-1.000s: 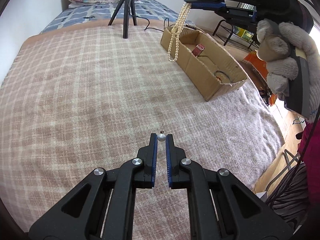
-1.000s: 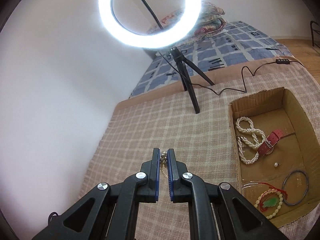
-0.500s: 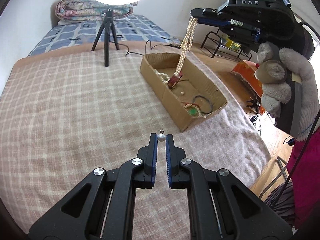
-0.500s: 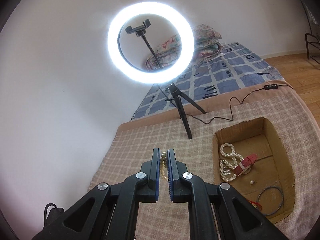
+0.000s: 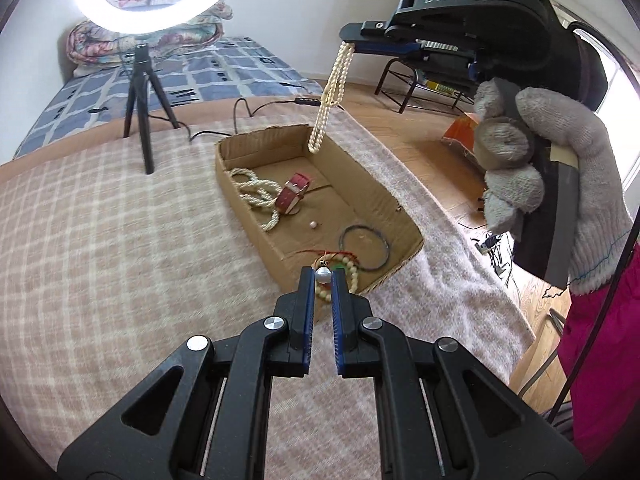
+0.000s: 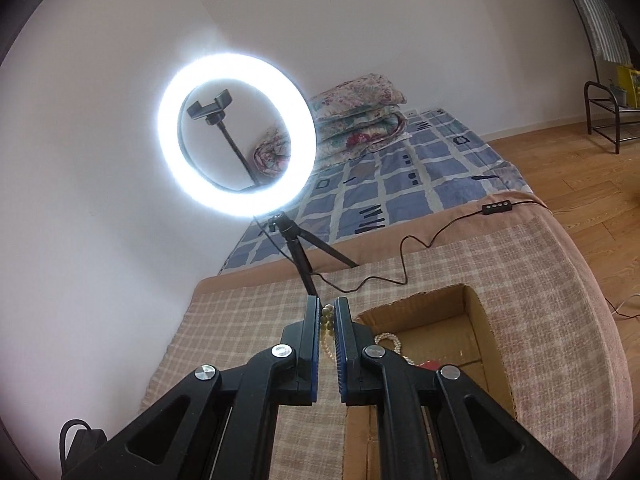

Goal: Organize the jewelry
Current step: 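Carry the pearl in the left tool while the right tool carries the strand to the box, then open the left tool over the box while the right tool releases the strand inside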

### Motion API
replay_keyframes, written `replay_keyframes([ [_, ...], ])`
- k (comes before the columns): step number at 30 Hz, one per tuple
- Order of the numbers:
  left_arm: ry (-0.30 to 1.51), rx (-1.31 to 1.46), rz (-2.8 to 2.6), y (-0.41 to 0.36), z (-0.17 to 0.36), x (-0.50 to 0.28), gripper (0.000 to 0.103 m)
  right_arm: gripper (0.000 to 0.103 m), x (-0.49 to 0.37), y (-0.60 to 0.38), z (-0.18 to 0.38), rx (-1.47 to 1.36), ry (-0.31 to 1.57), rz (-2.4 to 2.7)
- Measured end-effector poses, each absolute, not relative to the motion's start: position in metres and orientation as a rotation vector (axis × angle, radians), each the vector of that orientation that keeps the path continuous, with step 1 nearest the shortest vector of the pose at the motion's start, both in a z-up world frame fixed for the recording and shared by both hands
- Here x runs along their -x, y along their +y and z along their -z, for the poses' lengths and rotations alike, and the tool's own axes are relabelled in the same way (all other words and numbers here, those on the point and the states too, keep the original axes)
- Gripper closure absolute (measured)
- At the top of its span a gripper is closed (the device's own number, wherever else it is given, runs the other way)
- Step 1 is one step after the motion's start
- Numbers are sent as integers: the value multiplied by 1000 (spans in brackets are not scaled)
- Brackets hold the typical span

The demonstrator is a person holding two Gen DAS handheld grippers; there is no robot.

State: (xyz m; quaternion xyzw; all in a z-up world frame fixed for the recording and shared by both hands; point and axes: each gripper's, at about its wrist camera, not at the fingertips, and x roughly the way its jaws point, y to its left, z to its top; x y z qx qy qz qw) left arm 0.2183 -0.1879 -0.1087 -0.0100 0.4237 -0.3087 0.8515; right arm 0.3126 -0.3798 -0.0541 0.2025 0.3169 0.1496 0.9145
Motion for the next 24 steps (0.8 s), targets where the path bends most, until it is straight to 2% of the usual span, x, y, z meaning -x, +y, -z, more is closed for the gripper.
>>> replay_keyframes([
  [24,928,-18,645,-240,145,-242,97,99,-373,-423,131,-403,792,-178],
])
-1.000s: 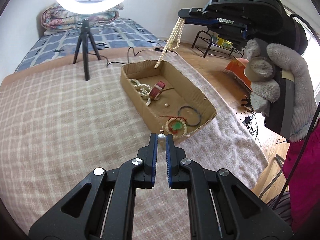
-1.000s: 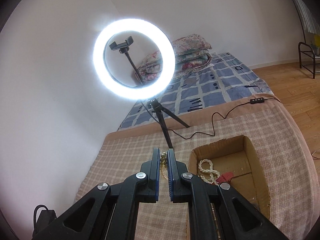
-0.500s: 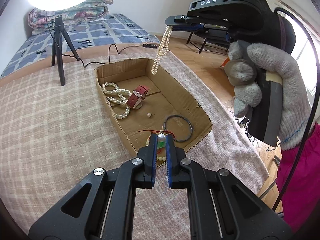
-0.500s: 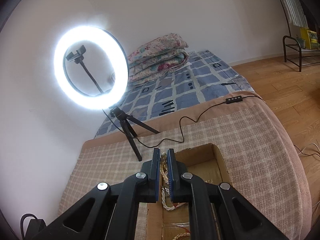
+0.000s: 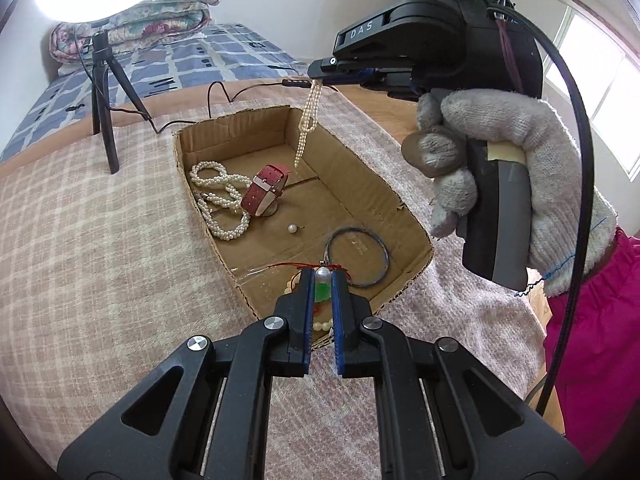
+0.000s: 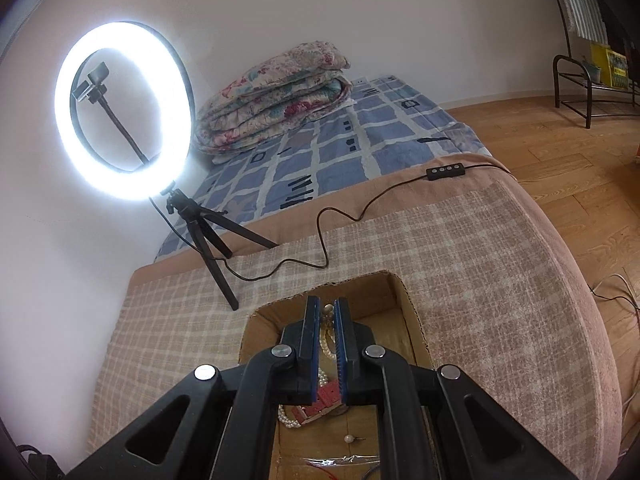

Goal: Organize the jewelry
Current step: 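Open the left tool over the box while the right tool releases the strand inside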

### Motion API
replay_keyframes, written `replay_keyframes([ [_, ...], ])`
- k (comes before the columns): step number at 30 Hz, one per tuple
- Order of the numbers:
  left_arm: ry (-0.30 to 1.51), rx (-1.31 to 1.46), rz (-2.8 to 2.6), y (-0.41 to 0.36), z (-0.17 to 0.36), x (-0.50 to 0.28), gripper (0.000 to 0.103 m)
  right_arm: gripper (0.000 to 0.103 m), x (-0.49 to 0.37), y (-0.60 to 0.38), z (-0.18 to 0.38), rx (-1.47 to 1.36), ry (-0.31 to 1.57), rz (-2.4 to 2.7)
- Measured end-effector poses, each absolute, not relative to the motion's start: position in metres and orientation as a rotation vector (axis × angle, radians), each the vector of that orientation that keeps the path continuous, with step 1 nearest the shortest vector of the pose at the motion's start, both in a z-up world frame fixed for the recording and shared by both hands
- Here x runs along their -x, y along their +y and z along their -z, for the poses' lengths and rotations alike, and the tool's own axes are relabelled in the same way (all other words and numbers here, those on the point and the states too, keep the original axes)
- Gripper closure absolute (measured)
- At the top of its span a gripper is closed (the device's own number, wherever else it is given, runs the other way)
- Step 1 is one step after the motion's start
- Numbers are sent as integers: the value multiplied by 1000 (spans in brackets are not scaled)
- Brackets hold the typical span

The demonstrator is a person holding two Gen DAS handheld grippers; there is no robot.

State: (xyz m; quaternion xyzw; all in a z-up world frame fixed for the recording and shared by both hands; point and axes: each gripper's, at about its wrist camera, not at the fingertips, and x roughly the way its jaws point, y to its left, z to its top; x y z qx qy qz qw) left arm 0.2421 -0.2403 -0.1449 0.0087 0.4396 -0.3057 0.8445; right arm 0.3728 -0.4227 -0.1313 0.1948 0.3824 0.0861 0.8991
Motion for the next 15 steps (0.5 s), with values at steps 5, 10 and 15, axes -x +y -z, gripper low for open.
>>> replay_keyframes([
  [5,932,-22,646,-242,147,-244,97,97,-372,-425,135,-395,803,-171],
  [10,922,-30,652,-243,146,-244,97,87,-372,-423,135,-386,803,-178],
  [15,913,-44,638,-243,148,-243,55,57,-370,-419,131,-366,795,-178],
])
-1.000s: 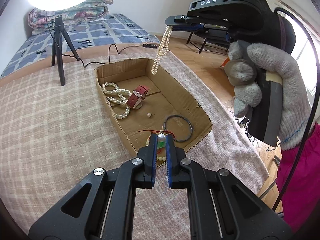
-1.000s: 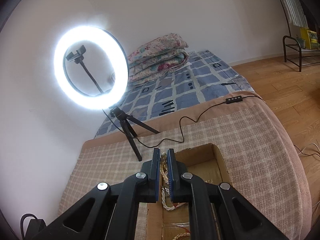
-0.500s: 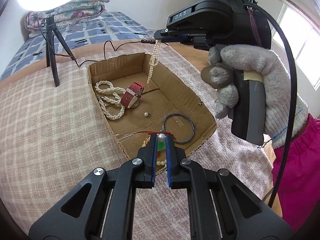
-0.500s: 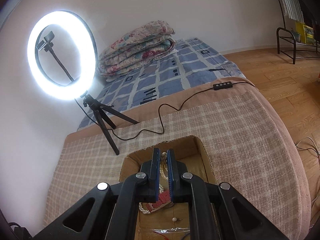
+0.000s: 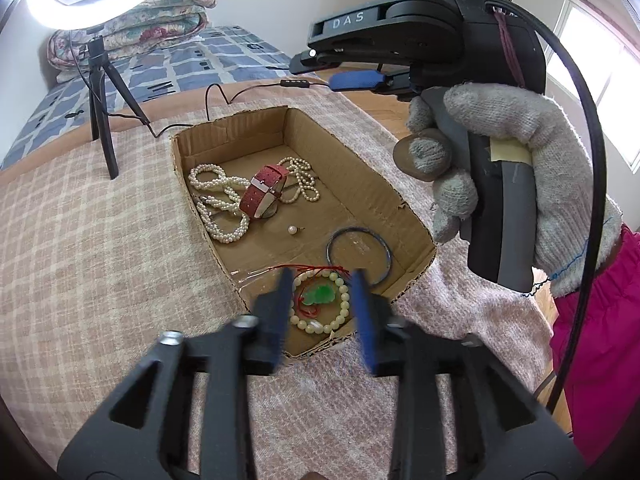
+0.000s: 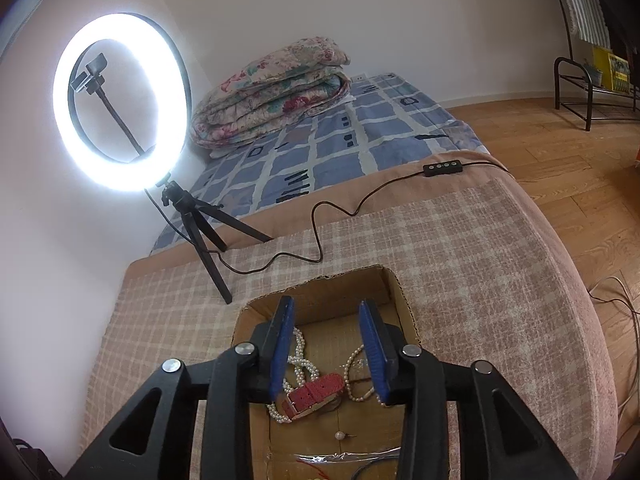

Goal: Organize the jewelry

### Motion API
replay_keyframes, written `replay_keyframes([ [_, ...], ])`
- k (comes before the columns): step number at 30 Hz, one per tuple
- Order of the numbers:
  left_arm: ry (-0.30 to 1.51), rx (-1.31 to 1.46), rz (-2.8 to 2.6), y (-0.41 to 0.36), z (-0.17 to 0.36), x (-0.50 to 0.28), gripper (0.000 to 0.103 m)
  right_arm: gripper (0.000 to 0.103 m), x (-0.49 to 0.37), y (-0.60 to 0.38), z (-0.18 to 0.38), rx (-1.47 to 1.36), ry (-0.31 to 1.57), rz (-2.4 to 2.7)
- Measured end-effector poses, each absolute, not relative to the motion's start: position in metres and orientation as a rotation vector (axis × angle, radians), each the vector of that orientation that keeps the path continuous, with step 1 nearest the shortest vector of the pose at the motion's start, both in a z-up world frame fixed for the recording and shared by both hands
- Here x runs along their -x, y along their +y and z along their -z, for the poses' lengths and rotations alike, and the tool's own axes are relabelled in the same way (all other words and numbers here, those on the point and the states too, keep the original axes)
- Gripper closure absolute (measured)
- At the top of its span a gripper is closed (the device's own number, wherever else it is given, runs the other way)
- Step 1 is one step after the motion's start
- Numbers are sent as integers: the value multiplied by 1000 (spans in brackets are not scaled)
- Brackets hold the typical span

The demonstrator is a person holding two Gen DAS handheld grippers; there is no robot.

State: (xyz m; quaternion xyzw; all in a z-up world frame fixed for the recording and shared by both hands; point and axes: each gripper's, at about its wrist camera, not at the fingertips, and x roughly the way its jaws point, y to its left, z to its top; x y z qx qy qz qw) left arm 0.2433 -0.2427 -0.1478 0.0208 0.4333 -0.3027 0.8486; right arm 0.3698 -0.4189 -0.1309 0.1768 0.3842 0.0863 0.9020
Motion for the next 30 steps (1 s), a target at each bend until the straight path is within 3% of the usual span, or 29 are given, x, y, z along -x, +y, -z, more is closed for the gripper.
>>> replay_keyframes([
  [1,907,-44,628,-242,148,-243,52,50,-369,-418,129,-355,792,-168],
  [3,908,-40,623,-240,148,-244,47,20,-367,-416,125,-335,773,-135],
  [8,899,-46,622,-238,144,-243,46,3,-364,-410,115,-270,752,-70],
  [17,878,-67,616,-230,136,-236,45,1,-356,-400,100,-187,729,-23],
  [20,862,-70,602,-222,131,-233,36,1,-349,-397,93,-184,717,-13],
  [30,825,-43,565,-187,113,-227,36,0,-319,-383,62,-151,667,9],
])
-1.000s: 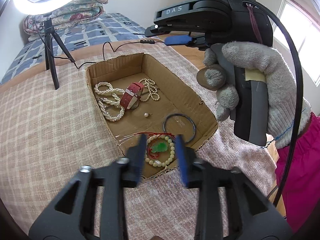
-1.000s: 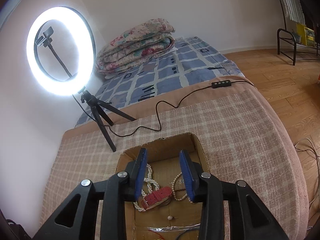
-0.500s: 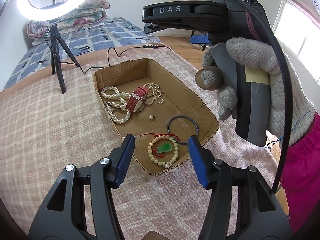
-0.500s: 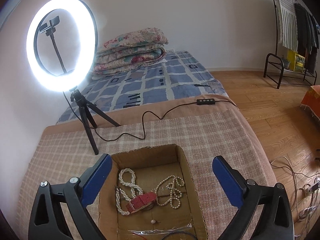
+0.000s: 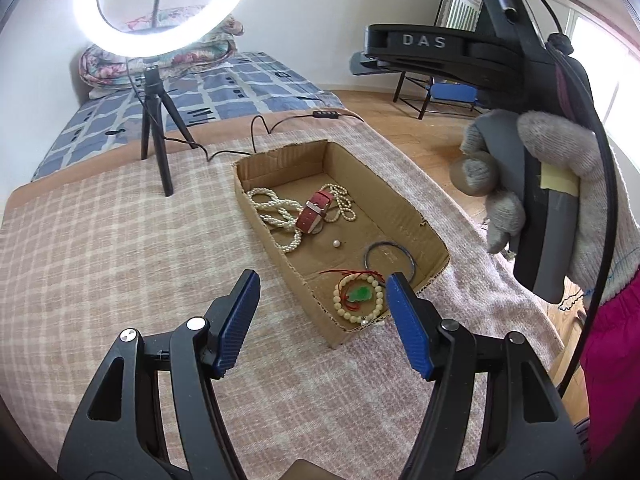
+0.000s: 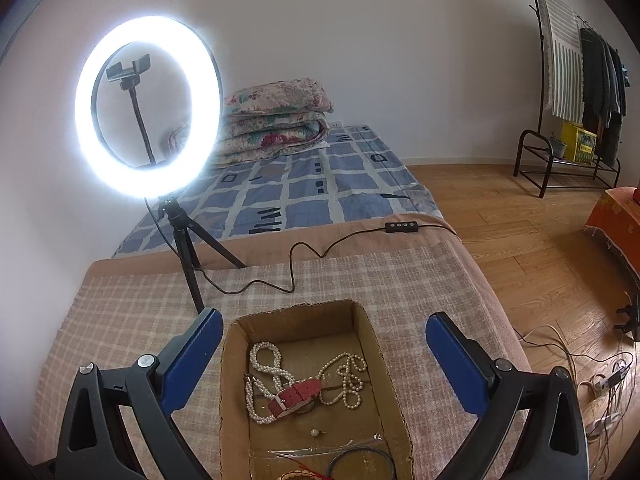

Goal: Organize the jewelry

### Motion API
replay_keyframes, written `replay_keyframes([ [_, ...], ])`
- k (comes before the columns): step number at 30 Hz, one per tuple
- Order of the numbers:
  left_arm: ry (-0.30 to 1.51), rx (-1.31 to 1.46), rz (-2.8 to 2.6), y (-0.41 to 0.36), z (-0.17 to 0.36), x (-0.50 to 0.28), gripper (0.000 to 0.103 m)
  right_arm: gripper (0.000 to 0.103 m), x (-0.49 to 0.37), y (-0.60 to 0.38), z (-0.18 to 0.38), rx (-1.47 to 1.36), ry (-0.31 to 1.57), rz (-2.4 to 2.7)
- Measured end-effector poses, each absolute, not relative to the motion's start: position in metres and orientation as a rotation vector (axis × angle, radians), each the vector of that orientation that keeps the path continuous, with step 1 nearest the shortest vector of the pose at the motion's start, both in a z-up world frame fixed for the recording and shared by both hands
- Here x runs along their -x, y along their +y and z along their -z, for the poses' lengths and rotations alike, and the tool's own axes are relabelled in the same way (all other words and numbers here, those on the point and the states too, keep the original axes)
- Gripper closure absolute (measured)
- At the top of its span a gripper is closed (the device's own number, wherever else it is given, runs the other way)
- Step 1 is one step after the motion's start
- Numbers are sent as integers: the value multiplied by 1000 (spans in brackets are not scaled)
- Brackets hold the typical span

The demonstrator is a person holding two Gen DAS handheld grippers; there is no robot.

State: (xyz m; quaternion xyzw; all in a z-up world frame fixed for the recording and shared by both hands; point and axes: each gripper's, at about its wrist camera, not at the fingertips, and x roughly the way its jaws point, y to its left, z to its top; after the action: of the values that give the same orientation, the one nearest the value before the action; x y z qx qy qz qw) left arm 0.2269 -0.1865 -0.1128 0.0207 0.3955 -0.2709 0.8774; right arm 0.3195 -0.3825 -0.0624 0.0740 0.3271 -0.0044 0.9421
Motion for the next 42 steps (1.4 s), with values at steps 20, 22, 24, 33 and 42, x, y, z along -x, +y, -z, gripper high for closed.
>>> replay_keyframes([
  [20,759,-70,502,-126,92,-200,35,0,-250,-339,19,-59,610,6],
  [22,752,-72,489,-119,89,-197,32,0,-243,-336,19,-60,610,4],
  [24,744,-68,479,-114,86,-194,21,0,-235,-331,17,-60,609,-4],
  [33,717,-95,454,-103,76,-176,18,0,-193,-308,15,14,576,-5],
  [42,688,-101,446,-101,68,-165,14,0,-158,-311,25,20,564,23],
])
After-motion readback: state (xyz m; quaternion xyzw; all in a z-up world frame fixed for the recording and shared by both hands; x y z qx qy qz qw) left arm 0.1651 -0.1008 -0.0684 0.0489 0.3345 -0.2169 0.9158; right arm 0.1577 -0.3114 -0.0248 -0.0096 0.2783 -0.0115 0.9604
